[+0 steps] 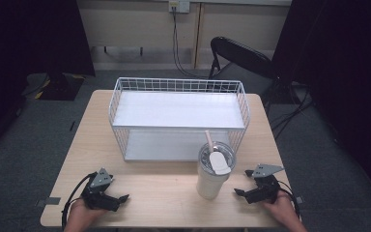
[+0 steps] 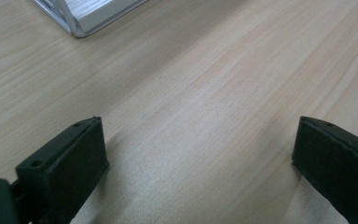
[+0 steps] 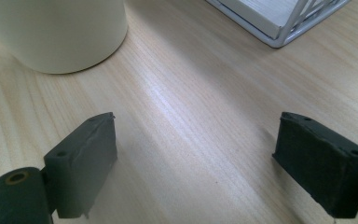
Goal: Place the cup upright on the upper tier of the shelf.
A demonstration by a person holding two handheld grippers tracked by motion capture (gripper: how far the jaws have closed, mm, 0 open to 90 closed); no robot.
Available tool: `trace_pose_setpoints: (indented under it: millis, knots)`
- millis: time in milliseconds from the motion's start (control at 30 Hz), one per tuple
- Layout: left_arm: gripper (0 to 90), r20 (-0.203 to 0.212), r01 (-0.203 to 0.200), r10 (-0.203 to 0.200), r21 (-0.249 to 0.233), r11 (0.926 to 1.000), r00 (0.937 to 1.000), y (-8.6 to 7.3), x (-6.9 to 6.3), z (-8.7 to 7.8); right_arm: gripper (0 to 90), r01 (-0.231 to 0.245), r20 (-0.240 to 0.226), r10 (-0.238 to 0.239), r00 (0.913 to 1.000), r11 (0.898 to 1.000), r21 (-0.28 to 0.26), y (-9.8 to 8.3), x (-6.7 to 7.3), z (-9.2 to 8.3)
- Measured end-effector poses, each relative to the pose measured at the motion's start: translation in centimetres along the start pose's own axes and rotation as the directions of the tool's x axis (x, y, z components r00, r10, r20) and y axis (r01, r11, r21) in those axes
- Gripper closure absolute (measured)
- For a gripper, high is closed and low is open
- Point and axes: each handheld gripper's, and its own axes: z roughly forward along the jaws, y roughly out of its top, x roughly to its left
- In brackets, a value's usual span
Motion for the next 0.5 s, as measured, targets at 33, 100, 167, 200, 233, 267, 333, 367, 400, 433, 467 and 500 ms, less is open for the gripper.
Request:
trace_pose_setpoints:
  millis: [33, 100, 167, 200, 233, 267, 333, 367, 400, 433, 467, 500]
  knots:
    - [0.7, 0.0, 0.0, 0.0, 0.0, 1.0, 1.0, 0.0, 0.0, 0.0, 12.2, 0.0, 0.0, 0.0, 1.0, 1.0, 0.0, 0.0, 0.0, 0.0]
    - [0.4, 0.0, 0.0, 0.0, 0.001, 1.0, 1.0, 0.0, -0.01, 0.0, 12.2, 0.0, 0.0, 0.0, 1.0, 1.0, 0.0, 0.0, 0.0, 0.0]
    - [0.1, 0.003, 0.002, -0.002, 0.001, 1.0, 1.0, -0.01, -0.03, 0.02, 12.2, -0.004, 0.002, 0.004, 1.0, 1.0, -0.002, -0.03, 0.05, -0.01]
    - [0.1, 0.003, 0.002, -0.002, 0.001, 1.0, 1.0, -0.01, -0.03, 0.02, 12.2, -0.006, 0.003, 0.006, 1.0, 1.0, -0.002, -0.04, 0.08, -0.02]
    - [0.1, 0.003, 0.002, -0.002, 0.002, 1.0, 1.0, 0.0, -0.02, 0.01, 12.3, -0.006, 0.003, 0.006, 1.0, 1.0, -0.002, -0.06, 0.1, -0.04]
    - [0.1, 0.003, 0.003, -0.003, 0.001, 1.0, 1.0, 0.0, -0.03, 0.02, 12.2, -0.011, -0.001, 0.011, 0.9999, 1.0, -0.002, -0.08, 0.12, -0.09]
    - [0.1, 0.003, 0.002, -0.002, 0.001, 1.0, 1.0, -0.01, -0.02, 0.02, 12.4, -0.01, -0.004, 0.01, 0.9999, 1.0, 0.001, -0.12, 0.28, -0.2]
    - [0.1, 0.003, 0.002, -0.002, 0.002, 1.0, 1.0, 0.0, -0.02, 0.02, 12.5, 0.0, -0.008, 0.0, 1.0, 1.0, 0.007, -0.07, 0.38, -0.29]
    - [0.1, 0.003, 0.002, -0.002, 0.002, 1.0, 1.0, 0.0, -0.02, 0.02, 12.5, 0.0, -0.008, 0.0, 1.0, 1.0, 0.007, -0.07, 0.38, -0.29]
    - [0.1, 0.003, 0.003, -0.003, 0.001, 1.0, 1.0, 0.0, -0.03, 0.02, 12.6, 0.016, -0.03, -0.017, 0.9994, 1.0, -0.01, 0.17, 0.73, -0.59]
    - [0.1, 0.003, 0.003, -0.003, 0.001, 1.0, 1.0, 0.0, -0.03, 0.02, 12.6, 0.016, -0.03, -0.017, 0.9994, 1.0, -0.01, 0.17, 0.73, -0.59]
    - [0.1, 0.003, 0.003, -0.003, 0.001, 1.0, 1.0, -0.01, -0.02, 0.02, 12.7, 0.019, -0.044, -0.02, 0.9988, 1.0, -0.021, 0.4, 0.92, -0.77]
